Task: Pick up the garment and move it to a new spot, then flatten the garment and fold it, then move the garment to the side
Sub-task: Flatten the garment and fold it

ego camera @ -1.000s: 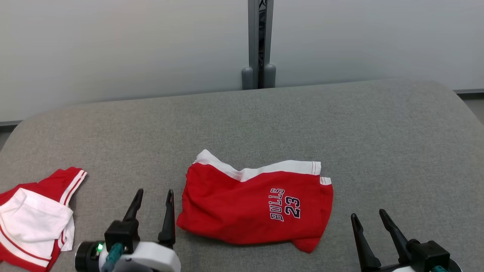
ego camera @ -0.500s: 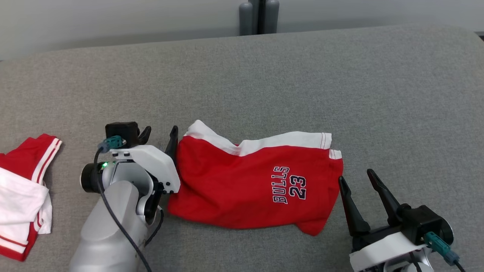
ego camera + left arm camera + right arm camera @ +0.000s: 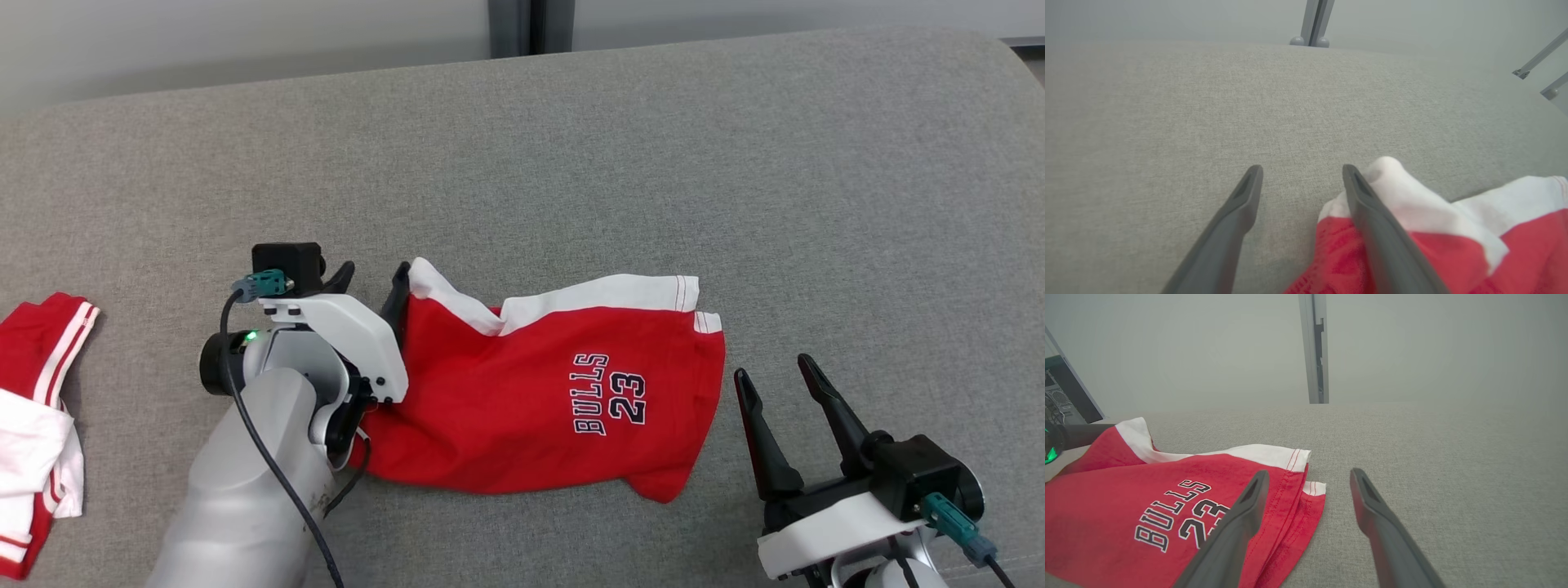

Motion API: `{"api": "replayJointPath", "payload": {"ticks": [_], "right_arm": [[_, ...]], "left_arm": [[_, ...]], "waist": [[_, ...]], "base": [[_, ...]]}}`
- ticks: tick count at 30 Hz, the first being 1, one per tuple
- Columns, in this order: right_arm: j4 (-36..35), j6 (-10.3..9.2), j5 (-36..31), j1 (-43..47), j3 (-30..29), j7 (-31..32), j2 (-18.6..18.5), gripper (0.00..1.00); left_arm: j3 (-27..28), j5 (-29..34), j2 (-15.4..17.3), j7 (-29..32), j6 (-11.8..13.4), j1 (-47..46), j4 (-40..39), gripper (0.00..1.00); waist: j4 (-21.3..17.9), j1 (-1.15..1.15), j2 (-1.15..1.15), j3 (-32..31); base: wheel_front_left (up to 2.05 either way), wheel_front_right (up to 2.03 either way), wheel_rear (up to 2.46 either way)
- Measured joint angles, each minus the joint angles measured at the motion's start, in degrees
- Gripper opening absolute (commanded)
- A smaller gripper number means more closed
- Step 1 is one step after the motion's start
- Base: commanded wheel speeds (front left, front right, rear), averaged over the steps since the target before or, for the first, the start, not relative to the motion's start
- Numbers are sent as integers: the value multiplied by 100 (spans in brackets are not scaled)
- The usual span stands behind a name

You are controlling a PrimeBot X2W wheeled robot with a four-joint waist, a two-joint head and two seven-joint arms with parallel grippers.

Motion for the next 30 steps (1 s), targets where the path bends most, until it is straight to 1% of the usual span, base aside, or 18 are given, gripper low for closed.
{"api": "replayJointPath", "payload": {"ticks": [2,3,6,12,16,20,21,22,23,24,25,30], "right_arm": [[-1,0,-1,0,4,0,-1,100],[-2,0,-4,-1,13,0,0,100],[-9,0,-5,0,10,0,0,100],[-22,0,-5,5,-16,0,0,100],[-47,0,-5,27,-52,0,-1,100],[-71,0,-7,62,-86,0,-3,100],[-76,0,-8,60,-83,0,-2,100],[-78,0,-11,58,-74,0,-1,100],[-80,0,-11,57,-71,0,-1,100],[-84,0,-11,54,-69,0,1,100],[-86,0,-11,51,-65,0,1,100],[-96,0,-10,30,-56,0,3,100]], "left_arm": [[-144,-107,-1,44,-31,-9,-1,100],[-333,-168,1,142,-73,-7,-4,100],[-609,-210,-1,265,-113,51,-68,100],[-1000,-162,0,288,-120,314,-408,100],[-1205,54,89,278,-18,549,-770,100],[-1373,170,243,453,34,783,-1081,100],[-1410,196,278,487,79,804,-1141,100],[-1469,274,327,530,107,808,-1191,89],[-1496,326,366,523,141,817,-1257,70],[-1510,363,385,502,193,831,-1317,38],[-1533,394,400,512,216,840,-1362,0],[-1522,390,438,465,305,882,-1660,0]], "waist": [[-4,0,0,4],[-10,0,0,1],[-11,0,0,-10],[-11,0,0,-31],[-1,0,0,-50],[39,0,0,-53],[46,0,0,-50],[48,0,0,-46],[51,0,0,-45],[53,0,0,-47],[54,0,0,-50],[47,0,0,-91]], "base": [[0,0,0],[0,0,0],[0,0,0],[0,0,0],[0,0,0],[0,0,0],[0,0,0],[0,0,0],[0,0,0],[0,0,0],[0,0,0],[0,0,0]]}}
